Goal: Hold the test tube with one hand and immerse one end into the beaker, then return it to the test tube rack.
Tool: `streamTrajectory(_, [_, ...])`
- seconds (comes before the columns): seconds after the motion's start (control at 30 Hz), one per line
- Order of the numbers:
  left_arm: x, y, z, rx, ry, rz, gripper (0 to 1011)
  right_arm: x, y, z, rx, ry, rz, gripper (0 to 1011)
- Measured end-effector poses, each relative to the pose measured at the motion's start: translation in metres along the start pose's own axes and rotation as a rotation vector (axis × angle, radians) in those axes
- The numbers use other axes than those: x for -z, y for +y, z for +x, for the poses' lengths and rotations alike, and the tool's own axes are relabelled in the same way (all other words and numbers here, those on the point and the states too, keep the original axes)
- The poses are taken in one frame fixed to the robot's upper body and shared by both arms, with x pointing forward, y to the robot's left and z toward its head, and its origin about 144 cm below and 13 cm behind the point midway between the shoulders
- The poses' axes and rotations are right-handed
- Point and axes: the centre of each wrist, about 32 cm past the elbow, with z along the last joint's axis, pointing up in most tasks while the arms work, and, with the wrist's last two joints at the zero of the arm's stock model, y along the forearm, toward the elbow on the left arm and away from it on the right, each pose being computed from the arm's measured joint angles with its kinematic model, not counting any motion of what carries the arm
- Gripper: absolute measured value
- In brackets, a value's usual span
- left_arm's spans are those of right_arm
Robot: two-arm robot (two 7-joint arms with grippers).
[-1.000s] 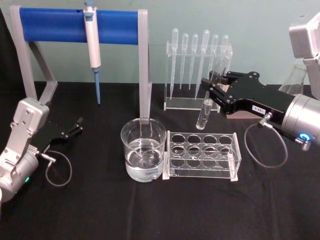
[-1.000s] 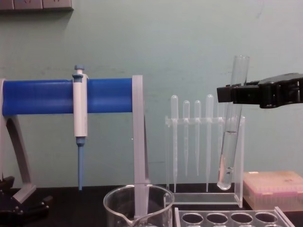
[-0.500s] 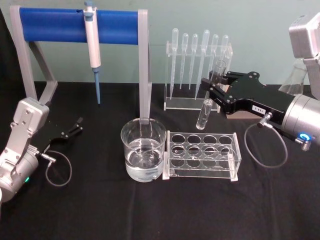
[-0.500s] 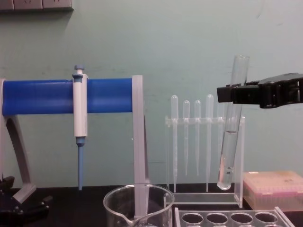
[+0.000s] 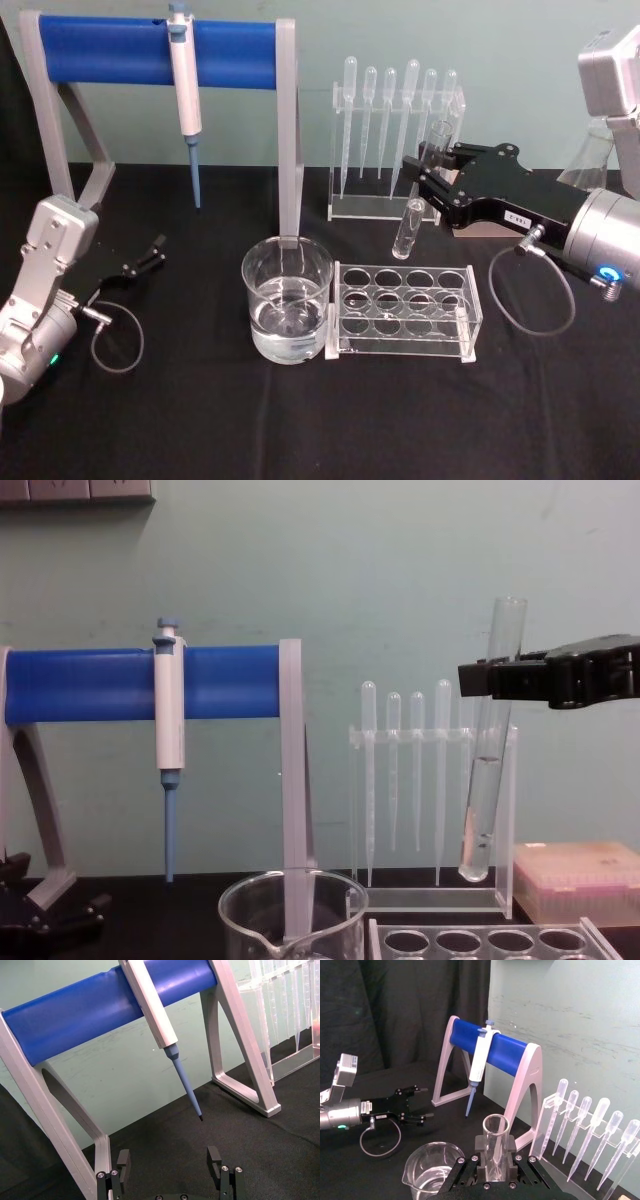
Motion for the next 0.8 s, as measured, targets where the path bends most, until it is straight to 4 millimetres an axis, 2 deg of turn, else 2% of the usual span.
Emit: streamTrajectory(0.8, [0.0, 0.0, 0.0, 0.0, 0.0, 0.0, 1000, 0.0, 0.0, 0.0, 0.0, 0.0, 0.0, 225])
